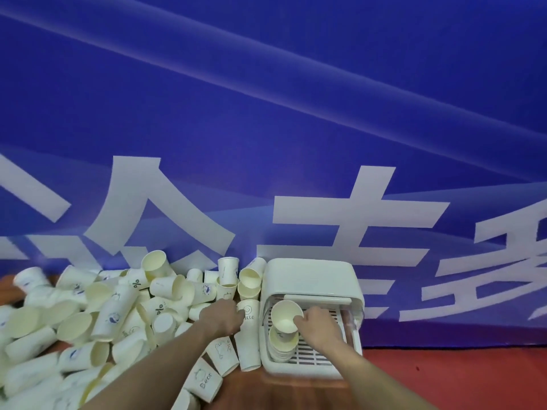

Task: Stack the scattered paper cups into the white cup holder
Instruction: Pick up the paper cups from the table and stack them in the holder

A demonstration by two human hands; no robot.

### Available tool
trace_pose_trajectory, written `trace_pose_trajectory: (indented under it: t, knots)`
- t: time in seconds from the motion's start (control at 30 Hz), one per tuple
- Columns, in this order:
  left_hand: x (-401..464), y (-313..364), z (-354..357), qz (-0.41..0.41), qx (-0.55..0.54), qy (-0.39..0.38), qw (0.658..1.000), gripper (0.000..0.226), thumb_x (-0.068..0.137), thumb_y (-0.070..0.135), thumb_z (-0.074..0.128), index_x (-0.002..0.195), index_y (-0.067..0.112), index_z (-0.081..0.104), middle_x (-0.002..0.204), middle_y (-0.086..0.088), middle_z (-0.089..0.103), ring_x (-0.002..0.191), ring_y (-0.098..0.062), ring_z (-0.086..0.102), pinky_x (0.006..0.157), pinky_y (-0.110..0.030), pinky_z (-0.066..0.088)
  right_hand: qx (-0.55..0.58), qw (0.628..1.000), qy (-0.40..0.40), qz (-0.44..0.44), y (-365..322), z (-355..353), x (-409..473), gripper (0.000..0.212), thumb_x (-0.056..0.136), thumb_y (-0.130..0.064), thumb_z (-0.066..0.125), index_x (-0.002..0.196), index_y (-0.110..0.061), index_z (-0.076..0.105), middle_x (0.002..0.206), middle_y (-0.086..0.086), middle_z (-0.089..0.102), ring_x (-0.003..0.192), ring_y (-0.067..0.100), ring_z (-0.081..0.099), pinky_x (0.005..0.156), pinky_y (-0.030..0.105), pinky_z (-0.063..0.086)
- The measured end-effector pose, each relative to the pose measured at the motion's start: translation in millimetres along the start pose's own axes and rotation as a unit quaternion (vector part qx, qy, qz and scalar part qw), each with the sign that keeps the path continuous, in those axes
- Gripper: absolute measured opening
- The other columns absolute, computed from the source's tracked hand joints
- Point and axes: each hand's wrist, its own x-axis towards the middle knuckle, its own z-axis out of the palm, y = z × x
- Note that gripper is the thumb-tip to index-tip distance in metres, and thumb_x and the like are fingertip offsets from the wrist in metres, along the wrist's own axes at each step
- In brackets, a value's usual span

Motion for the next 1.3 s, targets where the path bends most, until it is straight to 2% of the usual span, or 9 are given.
trace_pose_trajectory:
  t: [0.13,0.3,0.47,0.53,0.7,0.77,0.9,1.07,1.3]
  knots:
    - [-4.7,-22.1,17.4,-0.021,0.002,-0.023,1.0,0.045,0.097,0.046,0.035,0.111,0.012,0.062,0.113,-0.005,0.065,0.103,-0.022,0.061,0.077,-0.03,0.043,-0.023,0.999,-0.023,0.023,5.9,21.0,6.5,0.032,0.086,-0.037,0.047,0.061,-0.017,0.044,0.064,-0.002,0.05,0.065,0.023,0.052,0.052,0.029,0.032]
    - [-6.3,-45.2,34.5,-0.039,-0.03,-0.048,0.998,0.036,0.095,0.044,0.037,0.078,0.016,0.052,0.09,-0.006,0.062,0.085,-0.022,0.059,0.069,-0.03,0.041,-0.074,0.995,-0.049,0.043,12.5,47.0,16.1,0.026,0.087,-0.036,0.042,0.074,-0.017,0.053,0.081,0.001,0.063,0.081,0.023,0.064,0.068,0.028,0.046]
    - [-9.7,-59.7,40.8,-0.055,-0.009,-0.05,0.997,0.045,0.098,0.047,0.036,0.111,0.01,0.06,0.116,-0.006,0.062,0.104,-0.021,0.059,0.079,-0.032,0.043,-0.104,0.993,-0.033,0.036,19.3,65.9,19.6,0.025,0.094,-0.034,0.038,0.093,-0.018,0.057,0.093,0.0,0.062,0.087,0.021,0.061,0.072,0.03,0.047]
    - [-14.4,-66.8,41.0,-0.067,-0.008,-0.054,0.996,0.044,0.098,0.046,0.035,0.11,0.012,0.059,0.115,-0.005,0.062,0.103,-0.022,0.059,0.079,-0.032,0.043,-0.12,0.992,-0.026,0.042,17.4,67.3,18.4,0.031,0.094,-0.036,0.038,0.101,-0.018,0.061,0.1,0.001,0.066,0.092,0.022,0.063,0.072,0.03,0.046]
    - [-20.3,-87.6,26.7,-0.087,-0.046,-0.044,0.994,0.035,0.096,0.045,0.036,0.078,0.018,0.048,0.089,0.0,0.06,0.089,-0.02,0.063,0.069,-0.03,0.042,-0.151,0.988,0.014,0.015,-6.3,52.5,12.4,0.033,0.091,-0.05,0.038,0.078,-0.022,0.051,0.081,-0.004,0.057,0.078,0.02,0.056,0.066,0.027,0.041]
    - [-23.4,-92.6,12.9,-0.09,-0.046,-0.025,0.995,0.035,0.096,0.044,0.037,0.08,0.016,0.051,0.09,-0.002,0.06,0.086,-0.02,0.06,0.069,-0.03,0.042,-0.166,0.986,0.009,-0.017,-25.9,49.8,13.3,0.036,0.089,-0.051,0.038,0.074,-0.02,0.051,0.083,-0.003,0.062,0.082,0.02,0.061,0.066,0.028,0.04]
    - [-30.6,-106.6,-14.5,-0.1,-0.052,0.015,0.994,0.041,0.098,0.045,0.037,0.107,0.012,0.059,0.112,-0.006,0.062,0.102,-0.023,0.059,0.076,-0.031,0.042,-0.178,0.978,0.028,-0.108,-79.4,50.3,14.2,0.042,0.09,-0.053,0.042,0.097,-0.019,0.065,0.102,0.003,0.067,0.097,0.024,0.065,0.071,0.031,0.044]
    - [-35.0,-136.5,-43.3,-0.117,-0.059,0.041,0.99,0.032,0.098,0.045,0.036,0.093,0.016,0.049,0.106,-0.006,0.06,0.095,-0.022,0.057,0.074,-0.031,0.039,-0.148,0.973,0.035,-0.171,-145.3,50.5,16.6,0.033,0.091,-0.048,0.043,0.079,-0.02,0.055,0.079,-0.003,0.056,0.083,0.021,0.063,0.064,0.028,0.042]
    - [-20.8,-172.8,-64.0,-0.143,-0.05,0.058,0.987,0.035,0.098,0.044,0.036,0.092,0.016,0.056,0.099,-0.005,0.061,0.087,-0.02,0.054,0.071,-0.03,0.039,-0.14,0.971,0.043,-0.187,-195.6,71.0,41.4,0.036,0.091,-0.049,0.044,0.091,-0.019,0.064,0.088,-0.001,0.064,0.086,0.02,0.064,0.066,0.029,0.047]
